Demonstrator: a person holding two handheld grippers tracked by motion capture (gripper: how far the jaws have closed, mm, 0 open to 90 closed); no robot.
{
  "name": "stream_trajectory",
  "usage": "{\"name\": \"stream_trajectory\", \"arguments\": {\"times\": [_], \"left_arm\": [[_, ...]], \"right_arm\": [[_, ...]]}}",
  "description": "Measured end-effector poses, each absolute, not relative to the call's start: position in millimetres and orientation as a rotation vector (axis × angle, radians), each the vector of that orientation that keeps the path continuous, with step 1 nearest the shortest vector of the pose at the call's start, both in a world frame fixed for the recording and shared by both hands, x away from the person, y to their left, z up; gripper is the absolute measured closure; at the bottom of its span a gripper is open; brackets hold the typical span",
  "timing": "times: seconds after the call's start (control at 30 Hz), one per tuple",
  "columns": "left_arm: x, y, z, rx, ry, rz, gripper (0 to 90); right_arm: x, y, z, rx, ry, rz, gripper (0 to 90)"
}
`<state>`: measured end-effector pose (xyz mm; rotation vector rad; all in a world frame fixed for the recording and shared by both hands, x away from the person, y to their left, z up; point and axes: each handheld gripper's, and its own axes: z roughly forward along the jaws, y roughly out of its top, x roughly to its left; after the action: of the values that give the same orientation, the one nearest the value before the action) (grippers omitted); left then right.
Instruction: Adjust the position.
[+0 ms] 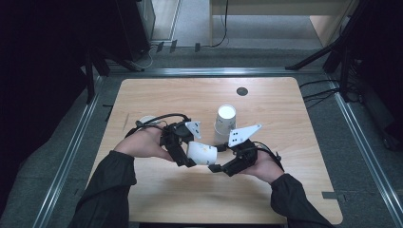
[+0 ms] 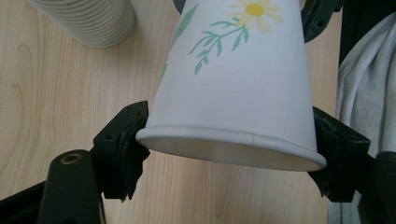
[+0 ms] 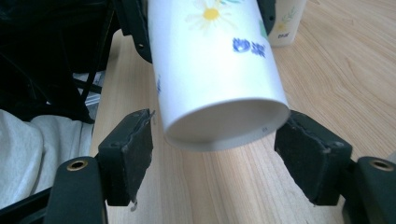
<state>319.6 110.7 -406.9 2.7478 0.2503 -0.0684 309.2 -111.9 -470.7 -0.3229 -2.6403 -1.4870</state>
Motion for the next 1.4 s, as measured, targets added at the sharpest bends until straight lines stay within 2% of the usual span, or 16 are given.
{"name": "stream_trajectory", "arguments": {"times": [0.37, 0.8, 1.4], "left_arm": [[319.9, 106.9, -426.0, 2.798, 0.239, -0.121, 23.5], [318.6, 106.2, -424.3, 2.792, 0.235, -0.099, 23.6], [318.2, 107.4, -424.3, 2.768, 0.212, -0.108, 23.4]], "right_arm": [[309.3, -106.1, -473.4, -0.325, -2.643, -1.469, 28.0], [307.5, -98.4, -476.7, -0.313, -2.658, -1.458, 28.4], [305.9, -95.1, -475.9, -0.277, -2.685, -1.456, 34.0]]}}
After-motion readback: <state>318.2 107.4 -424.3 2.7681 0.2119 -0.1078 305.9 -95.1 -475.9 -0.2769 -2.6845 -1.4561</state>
